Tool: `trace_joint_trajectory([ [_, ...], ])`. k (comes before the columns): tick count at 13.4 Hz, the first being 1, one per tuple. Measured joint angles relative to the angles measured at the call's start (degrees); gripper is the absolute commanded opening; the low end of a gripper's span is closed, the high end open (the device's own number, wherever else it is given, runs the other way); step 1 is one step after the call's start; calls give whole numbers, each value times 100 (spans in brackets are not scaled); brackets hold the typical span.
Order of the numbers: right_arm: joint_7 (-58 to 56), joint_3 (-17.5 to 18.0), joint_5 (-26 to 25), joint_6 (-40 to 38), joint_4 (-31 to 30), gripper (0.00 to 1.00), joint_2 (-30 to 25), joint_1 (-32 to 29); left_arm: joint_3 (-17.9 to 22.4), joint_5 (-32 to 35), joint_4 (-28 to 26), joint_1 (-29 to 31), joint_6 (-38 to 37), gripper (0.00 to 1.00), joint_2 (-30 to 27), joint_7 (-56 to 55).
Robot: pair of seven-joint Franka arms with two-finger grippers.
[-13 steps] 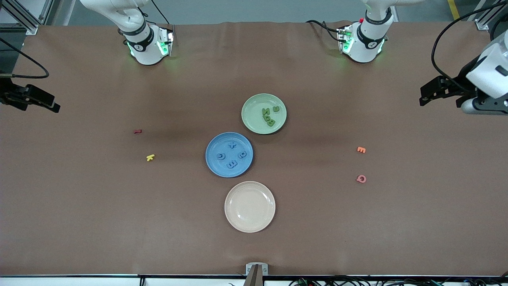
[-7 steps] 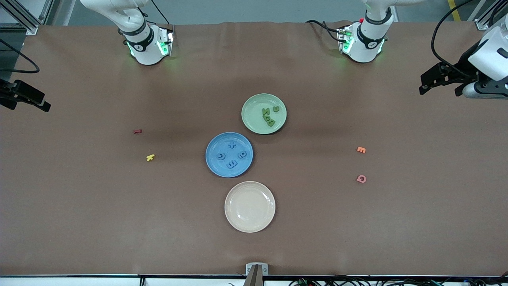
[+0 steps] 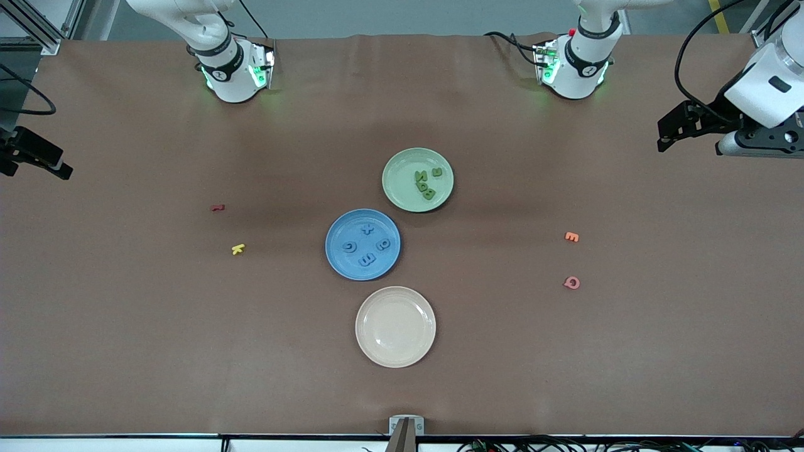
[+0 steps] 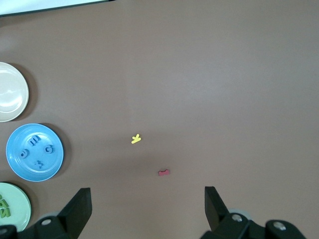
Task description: Sort letters by color into matching plates
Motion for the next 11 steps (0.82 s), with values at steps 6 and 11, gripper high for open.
trace_joint_trajectory([
  [6, 0, 0, 0, 4, 16, 100, 3, 0, -13, 0, 0, -136, 259, 100, 134, -21],
  [11, 0, 0, 0, 4, 28, 100, 3, 0, -9, 0, -1, -151, 264, 100, 135, -21],
])
